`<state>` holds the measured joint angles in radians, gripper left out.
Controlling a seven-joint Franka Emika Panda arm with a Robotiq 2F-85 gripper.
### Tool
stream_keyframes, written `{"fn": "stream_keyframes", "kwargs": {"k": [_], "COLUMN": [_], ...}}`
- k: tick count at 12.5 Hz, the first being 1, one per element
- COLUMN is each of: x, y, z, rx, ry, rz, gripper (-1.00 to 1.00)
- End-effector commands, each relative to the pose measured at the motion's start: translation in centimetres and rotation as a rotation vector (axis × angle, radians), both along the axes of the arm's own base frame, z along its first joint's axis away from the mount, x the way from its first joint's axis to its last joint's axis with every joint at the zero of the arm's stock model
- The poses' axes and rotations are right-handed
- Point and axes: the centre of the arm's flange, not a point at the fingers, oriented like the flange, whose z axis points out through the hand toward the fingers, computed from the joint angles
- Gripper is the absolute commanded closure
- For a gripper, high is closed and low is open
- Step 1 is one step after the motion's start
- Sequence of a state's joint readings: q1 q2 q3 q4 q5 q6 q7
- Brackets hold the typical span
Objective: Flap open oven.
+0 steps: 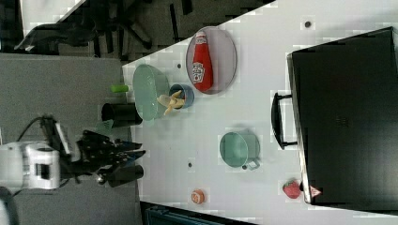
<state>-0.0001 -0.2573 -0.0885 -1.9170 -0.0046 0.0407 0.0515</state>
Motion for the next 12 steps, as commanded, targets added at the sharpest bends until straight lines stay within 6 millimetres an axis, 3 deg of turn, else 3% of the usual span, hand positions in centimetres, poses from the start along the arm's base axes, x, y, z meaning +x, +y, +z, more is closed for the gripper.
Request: {"fn": "stream_keyframes", "kwargs": {"k": [1,5,12], "x": [-0.6,-1.1,-1.9], "y": [-3.9,-8.2,-15.4], "z": [-3.9,-8.5,-15.9], "rx": [0.015,0.022,-0.094], "ry": [0.082,0.104,0.046], "rz": [-0.084,0.086,0.537], "gripper": [0.65,0.65,0.65]}}
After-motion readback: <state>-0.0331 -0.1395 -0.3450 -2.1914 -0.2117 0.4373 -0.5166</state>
